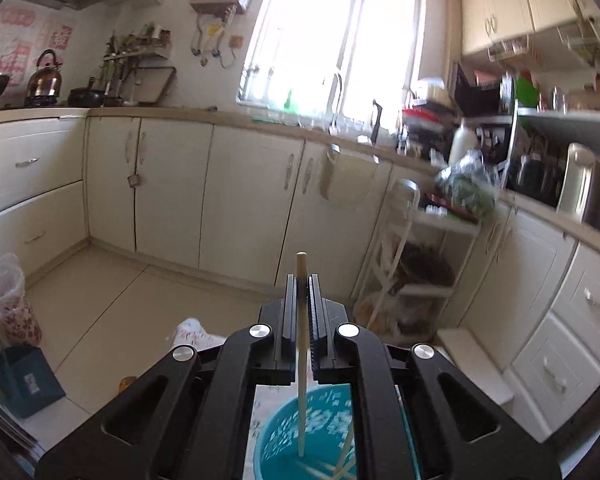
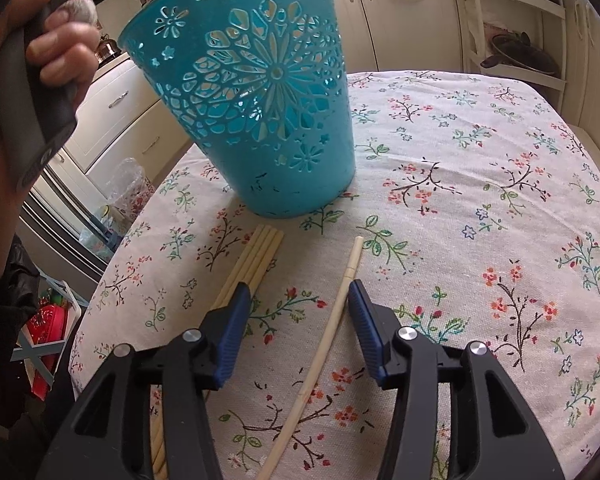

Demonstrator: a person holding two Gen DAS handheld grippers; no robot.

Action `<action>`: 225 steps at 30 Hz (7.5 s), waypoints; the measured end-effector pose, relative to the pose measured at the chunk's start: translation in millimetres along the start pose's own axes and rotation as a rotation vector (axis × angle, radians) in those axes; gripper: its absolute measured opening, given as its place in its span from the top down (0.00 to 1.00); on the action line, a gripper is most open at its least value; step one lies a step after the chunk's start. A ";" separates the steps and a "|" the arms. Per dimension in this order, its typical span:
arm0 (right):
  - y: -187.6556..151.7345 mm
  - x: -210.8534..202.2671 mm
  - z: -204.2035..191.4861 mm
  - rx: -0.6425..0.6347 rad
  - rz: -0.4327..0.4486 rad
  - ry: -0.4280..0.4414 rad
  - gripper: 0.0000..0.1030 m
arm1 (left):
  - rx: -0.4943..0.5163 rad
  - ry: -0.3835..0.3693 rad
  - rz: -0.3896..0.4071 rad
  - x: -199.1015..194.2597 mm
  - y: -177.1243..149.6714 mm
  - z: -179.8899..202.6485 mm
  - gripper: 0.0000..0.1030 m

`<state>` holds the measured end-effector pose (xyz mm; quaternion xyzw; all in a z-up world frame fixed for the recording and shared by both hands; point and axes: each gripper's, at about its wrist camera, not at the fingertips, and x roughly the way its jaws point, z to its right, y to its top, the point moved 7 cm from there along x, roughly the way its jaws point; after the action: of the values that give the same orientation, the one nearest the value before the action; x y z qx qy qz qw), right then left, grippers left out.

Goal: Organize utensils
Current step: 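Hold the stick over the teal basket and open the left gripper, then grasp the loose wooden stick with the right gripper, then lift the stick over the teal basket and open the right gripper, then move both grippers back down beside the stick bundle, then grasp a wooden stick from the bundle with the left gripper and lift, then hold the stick over the teal basket and open the left gripper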

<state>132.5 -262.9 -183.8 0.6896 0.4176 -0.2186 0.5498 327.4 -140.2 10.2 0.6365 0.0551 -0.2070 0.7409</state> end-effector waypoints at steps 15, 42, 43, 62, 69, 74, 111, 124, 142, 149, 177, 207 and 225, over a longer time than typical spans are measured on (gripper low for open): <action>-1.3 -8.9 13.9 0.057 0.022 -0.077 0.60 | -0.076 0.107 -0.074 -83.3 -64.5 -86.6 0.37; -10.3 -30.8 14.0 0.281 0.039 0.100 0.94 | -0.059 0.139 -0.432 -42.1 -201.8 -107.0 0.33; -9.0 -34.5 12.5 0.290 0.052 0.121 0.94 | -0.058 0.139 -0.433 -41.8 -201.8 -107.1 0.33; 142.4 -147.9 -41.3 0.215 0.540 0.286 0.94 | -0.064 0.122 -0.464 -36.1 -207.2 -103.9 0.32; 222.6 -136.1 -48.0 0.187 0.722 0.151 0.94 | -0.096 0.099 -0.468 -34.0 -208.5 -107.6 0.32; 235.9 -103.3 -32.2 0.203 0.699 0.051 0.94 | -0.114 0.085 -0.474 -31.1 -209.6 -109.2 0.32; 3.3 7.7 -33.7 0.072 0.059 -0.116 0.84 | -0.135 0.094 -0.482 -31.0 -210.8 -110.7 0.30; 1.7 15.3 -39.0 -0.049 0.015 -0.226 0.87 | -0.121 0.096 -0.488 -30.8 -211.5 -109.7 0.28; -7.9 -3.7 1.4 0.066 0.046 -0.157 0.93 | -0.003 0.022 -0.492 -44.5 -209.8 -77.2 0.27; -7.7 -5.8 3.4 0.116 0.054 -0.098 0.94 | 0.130 0.020 -0.569 -43.9 -231.9 -35.8 0.27; -9.2 -5.2 5.4 0.129 0.045 -0.077 0.94 | 0.160 0.023 -0.612 -43.8 -241.2 -26.8 0.28; 2.0 4.4 3.9 0.019 -0.014 -0.096 0.94 | 0.102 -0.033 -0.607 -46.5 -225.7 -32.1 0.95; -0.9 0.4 6.2 0.033 0.013 -0.082 0.94 | -0.050 -0.211 -0.080 -109.1 -18.5 -25.0 0.95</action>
<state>133.0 -268.6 -186.5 0.6917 0.3866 -0.2503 0.5563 225.9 -92.1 26.2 0.5899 0.0075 -0.3008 0.7493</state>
